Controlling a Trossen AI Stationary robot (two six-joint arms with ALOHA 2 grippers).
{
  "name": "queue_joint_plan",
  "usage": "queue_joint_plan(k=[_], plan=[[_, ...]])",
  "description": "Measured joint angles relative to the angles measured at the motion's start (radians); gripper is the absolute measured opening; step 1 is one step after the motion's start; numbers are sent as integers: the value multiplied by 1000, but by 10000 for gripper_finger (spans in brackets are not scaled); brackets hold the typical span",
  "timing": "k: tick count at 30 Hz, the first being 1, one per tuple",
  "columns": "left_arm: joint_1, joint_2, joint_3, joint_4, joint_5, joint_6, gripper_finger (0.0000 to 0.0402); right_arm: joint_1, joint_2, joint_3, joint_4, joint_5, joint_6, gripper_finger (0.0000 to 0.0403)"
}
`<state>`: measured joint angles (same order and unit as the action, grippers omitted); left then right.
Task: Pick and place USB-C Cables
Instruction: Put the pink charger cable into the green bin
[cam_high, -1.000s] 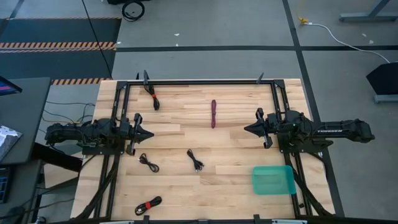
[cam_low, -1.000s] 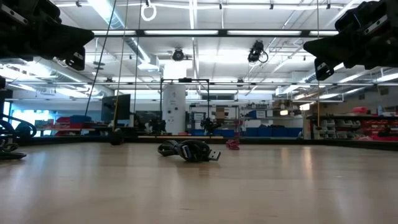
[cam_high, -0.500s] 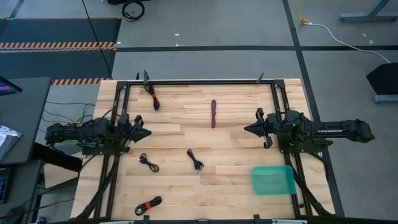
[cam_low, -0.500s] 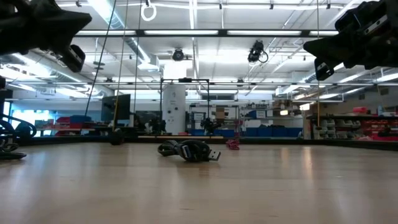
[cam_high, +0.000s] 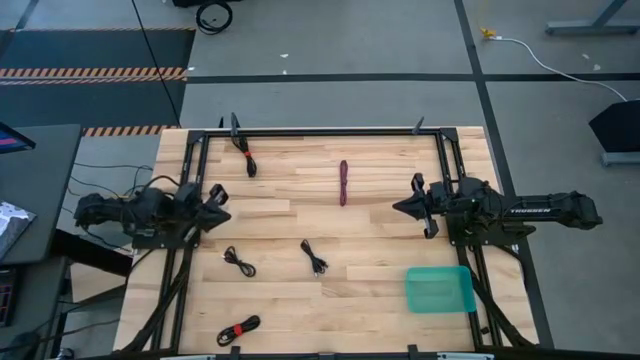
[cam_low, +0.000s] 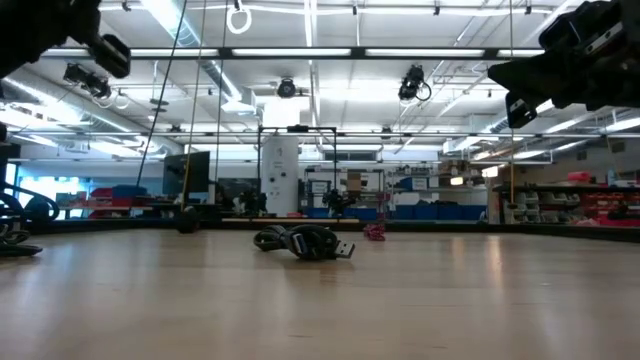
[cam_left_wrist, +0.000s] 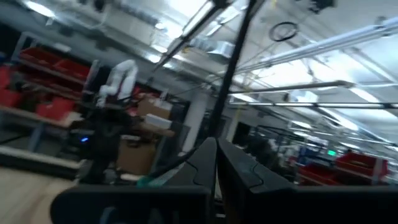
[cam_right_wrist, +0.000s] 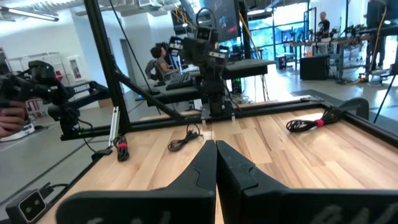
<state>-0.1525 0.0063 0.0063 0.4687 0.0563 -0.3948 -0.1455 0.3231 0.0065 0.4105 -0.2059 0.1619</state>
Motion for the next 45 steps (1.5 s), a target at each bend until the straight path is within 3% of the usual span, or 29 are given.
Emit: queue_joint_plan(k=[15,22,28,35,38,45], plan=[[-276,0,0,106,0,165,20,0,-1,0,22,3,-53,5],[-379,45,0,98,-6,145,20,0,-1,0,49,6,-53,5],[-451,133,0,118,-125,195,21,0,0,0,137,27,-45,5],[-473,243,0,170,-328,251,21,0,1,0,192,48,148,5],[-472,309,0,271,-399,276,21,0,1,0,198,48,151,5],[-473,496,2,586,-400,379,20,0,4,0,194,48,99,5]])
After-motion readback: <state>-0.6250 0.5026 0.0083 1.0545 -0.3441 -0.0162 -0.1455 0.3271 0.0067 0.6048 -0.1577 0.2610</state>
